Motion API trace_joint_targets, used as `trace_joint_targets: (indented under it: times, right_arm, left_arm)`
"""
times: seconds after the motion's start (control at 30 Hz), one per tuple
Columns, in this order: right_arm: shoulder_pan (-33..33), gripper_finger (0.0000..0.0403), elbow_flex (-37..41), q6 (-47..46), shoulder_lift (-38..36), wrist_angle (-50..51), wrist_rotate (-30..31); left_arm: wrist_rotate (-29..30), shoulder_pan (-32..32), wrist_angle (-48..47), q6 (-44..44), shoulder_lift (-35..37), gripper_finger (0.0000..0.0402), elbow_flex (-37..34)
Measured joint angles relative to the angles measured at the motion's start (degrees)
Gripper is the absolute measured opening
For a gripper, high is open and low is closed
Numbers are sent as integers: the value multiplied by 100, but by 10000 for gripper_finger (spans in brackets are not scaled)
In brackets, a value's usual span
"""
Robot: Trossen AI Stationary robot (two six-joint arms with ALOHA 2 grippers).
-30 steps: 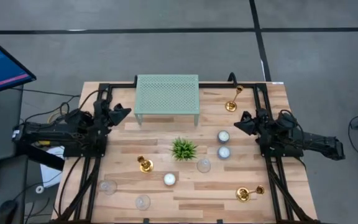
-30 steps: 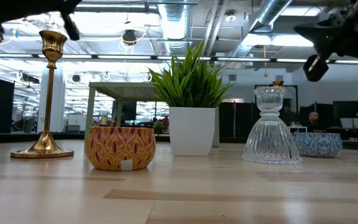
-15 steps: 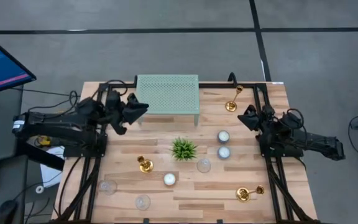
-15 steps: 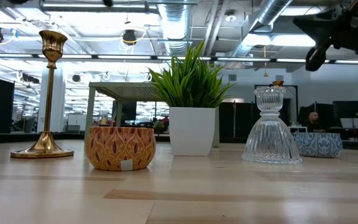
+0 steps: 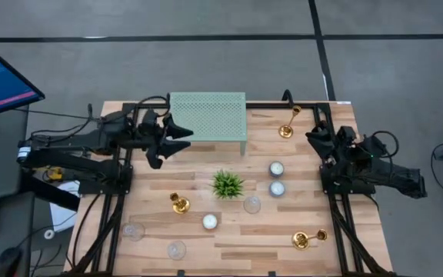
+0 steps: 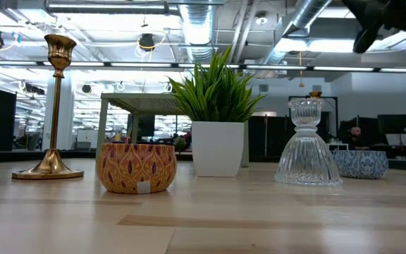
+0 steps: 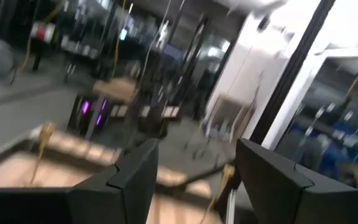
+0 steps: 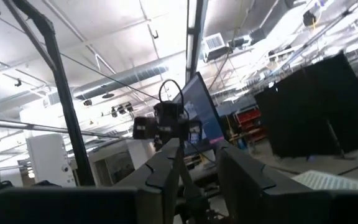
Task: Pick & Place candle stick holders
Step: Put the middle left gold candle holder on the shelf
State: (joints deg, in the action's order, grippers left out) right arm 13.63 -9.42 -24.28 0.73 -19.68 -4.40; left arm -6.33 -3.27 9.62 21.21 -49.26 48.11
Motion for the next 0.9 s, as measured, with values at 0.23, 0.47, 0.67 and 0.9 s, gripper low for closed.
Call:
trace_joint_targets:
  times: [0.23,0.47,0.67,0.9]
  right_arm:
    - [0,103,-237,88,0,512,0]
    - [1,103,-241,86,0,620,0]
    - [2,103,-241,86,0,796,0]
    - [2,103,-241,84,0,940,0]
  left_arm:
    - [-515,249,-1766,40,12,218,93]
    - [-791,500,-3159,111,243,218,93]
    - [-747,493,-3764,2,425,218,93]
    - [-678,494,-4475,-185,444,218,93]
